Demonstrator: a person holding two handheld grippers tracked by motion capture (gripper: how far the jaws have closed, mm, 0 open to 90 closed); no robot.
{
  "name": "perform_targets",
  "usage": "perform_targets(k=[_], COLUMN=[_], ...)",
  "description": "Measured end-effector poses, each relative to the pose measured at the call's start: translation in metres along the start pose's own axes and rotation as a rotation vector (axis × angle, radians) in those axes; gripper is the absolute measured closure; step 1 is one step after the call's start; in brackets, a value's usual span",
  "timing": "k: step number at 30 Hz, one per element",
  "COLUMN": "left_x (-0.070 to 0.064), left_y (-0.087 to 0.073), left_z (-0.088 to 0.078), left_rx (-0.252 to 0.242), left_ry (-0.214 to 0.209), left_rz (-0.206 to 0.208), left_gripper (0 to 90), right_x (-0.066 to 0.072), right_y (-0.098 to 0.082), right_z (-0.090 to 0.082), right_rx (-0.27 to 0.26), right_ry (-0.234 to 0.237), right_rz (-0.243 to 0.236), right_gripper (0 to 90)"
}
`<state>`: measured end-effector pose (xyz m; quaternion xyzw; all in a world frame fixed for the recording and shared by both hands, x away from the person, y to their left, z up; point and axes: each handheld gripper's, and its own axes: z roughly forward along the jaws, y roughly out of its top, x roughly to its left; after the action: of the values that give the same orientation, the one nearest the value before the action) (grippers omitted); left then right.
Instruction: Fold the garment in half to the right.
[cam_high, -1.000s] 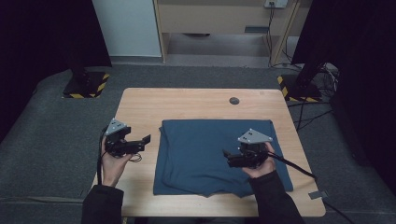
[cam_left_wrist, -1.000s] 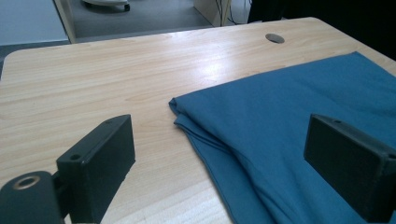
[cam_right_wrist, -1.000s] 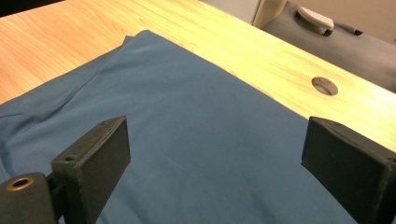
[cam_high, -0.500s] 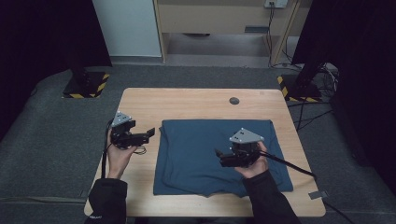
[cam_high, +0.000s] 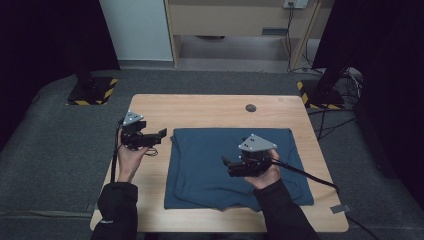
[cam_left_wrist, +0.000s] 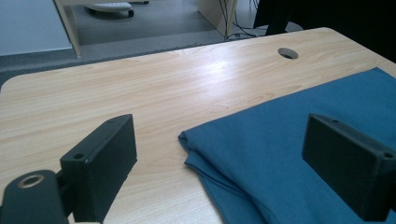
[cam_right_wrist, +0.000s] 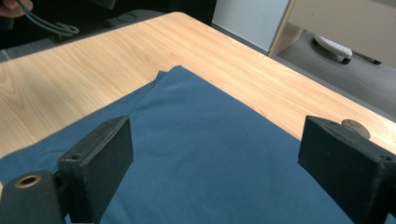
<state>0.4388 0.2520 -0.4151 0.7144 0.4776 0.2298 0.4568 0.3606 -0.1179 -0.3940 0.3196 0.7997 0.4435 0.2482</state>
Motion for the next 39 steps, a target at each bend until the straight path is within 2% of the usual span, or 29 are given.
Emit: perform_targets(k=[4, 7, 9, 11, 23, 32, 39], left_x=[0.002, 0.003, 0.002, 0.001, -0.004, -0.002, 0.002], left_y=[0.003, 0.003, 0.005, 0.007, 0.023, 0.017, 0.008], left_z=[0.006, 0.01, 0.012, 0.013, 0.027, 0.045, 0.056], left_rx=[0.002, 0.014, 0.016, 0.015, 0.02, 0.057, 0.073], left_ry=[-0.001, 0.004, 0.005, 0.004, 0.01, 0.003, 0.007], left_rz=[0.0, -0.003, -0.002, 0.001, 0.028, 0.017, 0.018], left_gripper=[9.8, 9.6, 9.5, 9.5, 9.6, 9.6, 9.8], right_x=[0.001, 0.009, 0.012, 0.015, 0.035, 0.059, 0.076], right_y=[0.0, 0.004, 0.009, 0.013, 0.031, 0.033, 0.024], right_z=[0.002, 0.004, 0.004, 0.005, 0.015, 0.03, 0.043], right_rx=[-0.012, -0.006, -0.017, -0.019, -0.046, -0.049, -0.024], right_ry=[0.012, -0.006, 0.011, 0.006, 0.057, 0.099, 0.129], right_rz=[0.002, -0.045, -0.045, -0.058, -0.066, -0.078, -0.066], right_gripper=[10.2, 10.0, 10.1, 10.1, 10.1, 10.4, 10.5])
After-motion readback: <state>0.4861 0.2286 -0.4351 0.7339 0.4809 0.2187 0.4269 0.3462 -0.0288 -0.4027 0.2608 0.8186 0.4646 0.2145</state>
